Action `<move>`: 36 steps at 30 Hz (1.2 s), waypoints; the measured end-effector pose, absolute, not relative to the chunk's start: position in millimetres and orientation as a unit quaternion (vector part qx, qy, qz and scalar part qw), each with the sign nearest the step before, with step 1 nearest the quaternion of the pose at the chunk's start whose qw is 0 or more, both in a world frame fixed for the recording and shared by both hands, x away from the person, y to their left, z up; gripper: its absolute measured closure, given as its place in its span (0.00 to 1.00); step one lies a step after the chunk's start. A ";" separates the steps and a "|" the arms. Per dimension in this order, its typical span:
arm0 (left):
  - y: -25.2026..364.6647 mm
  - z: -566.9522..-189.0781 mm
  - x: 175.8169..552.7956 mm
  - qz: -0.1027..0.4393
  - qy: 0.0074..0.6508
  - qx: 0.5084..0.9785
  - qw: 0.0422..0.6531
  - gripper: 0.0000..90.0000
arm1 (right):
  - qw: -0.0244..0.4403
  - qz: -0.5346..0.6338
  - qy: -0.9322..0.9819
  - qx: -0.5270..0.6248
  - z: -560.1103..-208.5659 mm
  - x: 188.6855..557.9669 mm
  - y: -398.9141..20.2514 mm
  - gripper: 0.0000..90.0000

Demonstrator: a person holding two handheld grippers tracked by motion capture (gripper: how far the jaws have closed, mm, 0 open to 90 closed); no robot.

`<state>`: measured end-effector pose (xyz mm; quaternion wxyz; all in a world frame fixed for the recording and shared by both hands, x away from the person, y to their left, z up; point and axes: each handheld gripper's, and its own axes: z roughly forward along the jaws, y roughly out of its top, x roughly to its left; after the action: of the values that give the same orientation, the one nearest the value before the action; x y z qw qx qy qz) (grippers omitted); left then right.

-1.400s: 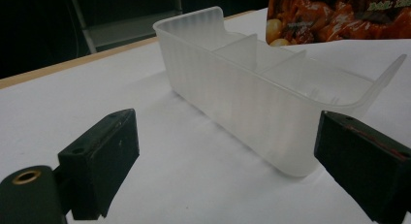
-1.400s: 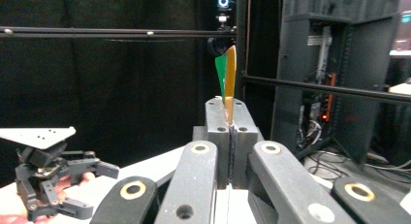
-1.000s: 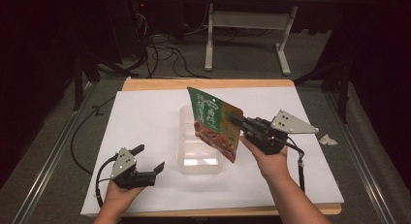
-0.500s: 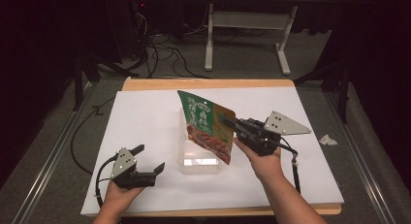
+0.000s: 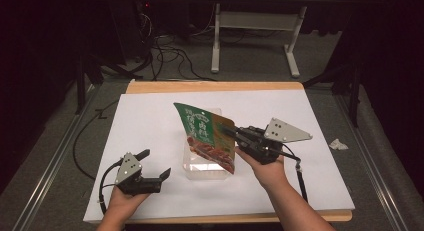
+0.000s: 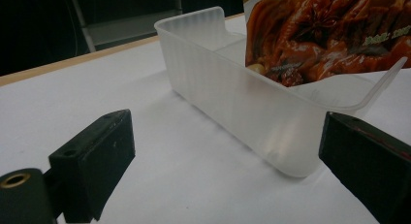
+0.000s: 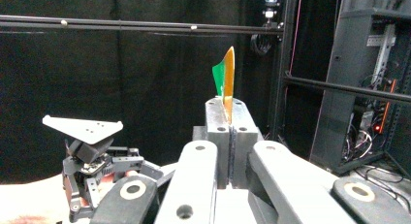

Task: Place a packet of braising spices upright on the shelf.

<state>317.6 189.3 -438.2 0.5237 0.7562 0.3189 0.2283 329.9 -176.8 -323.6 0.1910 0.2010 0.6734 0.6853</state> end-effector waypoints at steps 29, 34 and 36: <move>189.8 -438.0 317.4 0.229 0.320 0.755 0.525 0.07 | 0.198 0.676 0.673 0.226 -351.4 345.2 -162.2 1.00; 190.0 -438.1 317.3 0.229 0.320 0.755 0.525 0.07 | 0.193 0.677 0.672 0.231 -355.8 346.0 -162.0 1.00; 190.1 -438.1 317.5 0.230 0.320 0.754 0.525 0.07 | 0.194 0.677 0.671 0.231 -357.2 346.3 -161.2 1.00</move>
<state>317.5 190.1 -438.1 0.5253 0.7542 0.3198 0.2299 346.3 -161.2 -357.2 0.1940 0.2308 0.6714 0.6770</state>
